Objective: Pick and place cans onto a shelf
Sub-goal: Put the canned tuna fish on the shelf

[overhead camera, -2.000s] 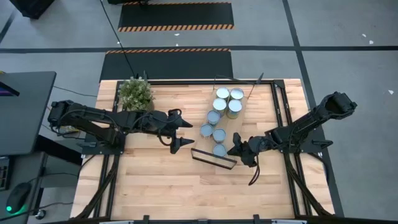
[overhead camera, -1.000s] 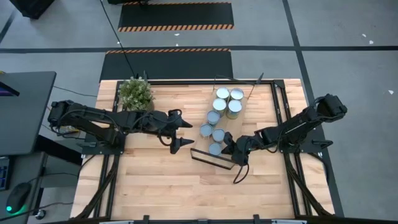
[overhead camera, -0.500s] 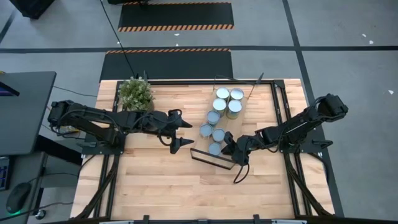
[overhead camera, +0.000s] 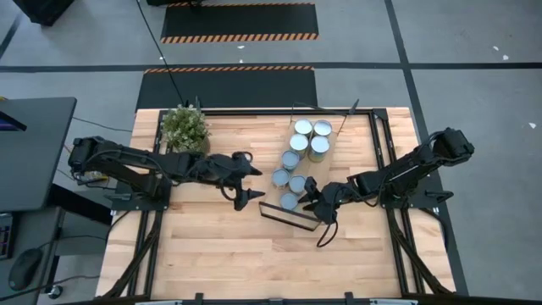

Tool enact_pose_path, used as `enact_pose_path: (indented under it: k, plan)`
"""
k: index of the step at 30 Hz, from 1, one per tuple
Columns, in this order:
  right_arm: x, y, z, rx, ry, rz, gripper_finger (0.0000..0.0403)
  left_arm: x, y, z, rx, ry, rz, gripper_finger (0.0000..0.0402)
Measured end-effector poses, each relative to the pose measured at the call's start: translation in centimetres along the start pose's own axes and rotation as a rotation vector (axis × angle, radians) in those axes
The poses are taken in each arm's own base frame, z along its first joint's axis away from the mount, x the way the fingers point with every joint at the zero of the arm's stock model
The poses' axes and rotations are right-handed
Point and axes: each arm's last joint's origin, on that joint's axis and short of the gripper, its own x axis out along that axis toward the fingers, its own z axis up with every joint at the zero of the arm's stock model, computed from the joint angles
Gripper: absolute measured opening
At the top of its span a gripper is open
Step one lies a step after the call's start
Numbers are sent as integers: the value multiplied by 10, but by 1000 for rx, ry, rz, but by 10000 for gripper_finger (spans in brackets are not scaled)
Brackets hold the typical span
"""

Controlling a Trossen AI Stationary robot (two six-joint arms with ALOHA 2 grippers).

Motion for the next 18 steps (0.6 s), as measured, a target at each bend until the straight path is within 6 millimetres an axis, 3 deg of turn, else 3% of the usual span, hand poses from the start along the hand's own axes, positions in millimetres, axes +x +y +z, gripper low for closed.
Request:
enact_pose_path:
  k: [6,10,18]
  plan:
    - [1,-3,2,27,-49,-7,162,20,0,-17,22,112,21,355]
    - [1,-4,0,16,-37,-20,162,21,1,-19,15,127,29,355]
    - [0,-15,0,-24,-110,-58,162,13,-11,-5,1,100,-33,355]
